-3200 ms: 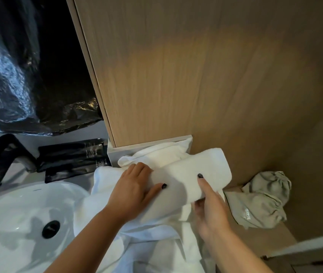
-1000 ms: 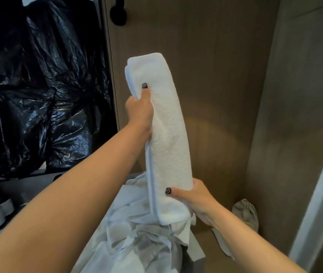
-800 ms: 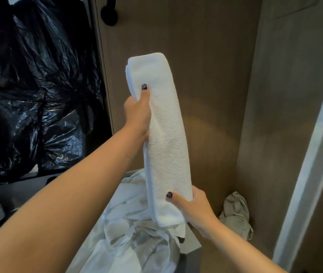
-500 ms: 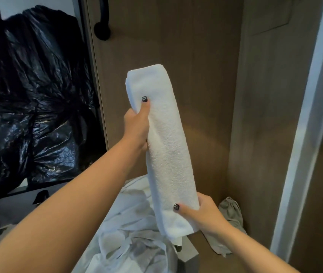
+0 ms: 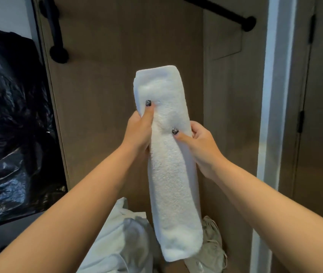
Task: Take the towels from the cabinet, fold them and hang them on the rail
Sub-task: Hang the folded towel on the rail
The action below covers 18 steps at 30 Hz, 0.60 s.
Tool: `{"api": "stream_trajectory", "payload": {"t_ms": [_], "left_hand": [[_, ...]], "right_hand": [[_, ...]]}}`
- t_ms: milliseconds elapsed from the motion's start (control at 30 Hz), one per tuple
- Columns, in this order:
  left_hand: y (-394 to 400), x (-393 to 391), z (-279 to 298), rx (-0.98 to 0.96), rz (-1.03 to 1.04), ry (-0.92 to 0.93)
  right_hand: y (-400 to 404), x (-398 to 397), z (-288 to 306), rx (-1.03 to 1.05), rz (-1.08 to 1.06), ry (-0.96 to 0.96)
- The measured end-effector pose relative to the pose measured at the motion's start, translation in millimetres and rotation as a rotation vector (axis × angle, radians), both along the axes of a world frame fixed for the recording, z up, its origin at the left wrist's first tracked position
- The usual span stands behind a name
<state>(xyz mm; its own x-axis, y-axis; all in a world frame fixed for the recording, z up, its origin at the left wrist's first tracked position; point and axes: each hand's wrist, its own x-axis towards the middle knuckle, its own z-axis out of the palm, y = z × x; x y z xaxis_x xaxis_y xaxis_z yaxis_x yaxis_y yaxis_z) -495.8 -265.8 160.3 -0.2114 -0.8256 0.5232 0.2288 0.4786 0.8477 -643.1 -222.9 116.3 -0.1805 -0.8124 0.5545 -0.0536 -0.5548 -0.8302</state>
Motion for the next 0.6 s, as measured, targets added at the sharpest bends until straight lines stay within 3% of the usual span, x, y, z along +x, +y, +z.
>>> {"api": "stream_trajectory", "payload": {"t_ms": [367,600], "left_hand": [[4.4,-151.1,-10.5,-0.149,-0.141,0.016],[15.7,-239.8,20.2,-0.303,0.013,0.005]], "right_hand": [[7.2,-143.1,69.9,-0.185,-0.089,-0.063],[15.4,-223.9,116.0,-0.26,-0.068,-0.023]]}}
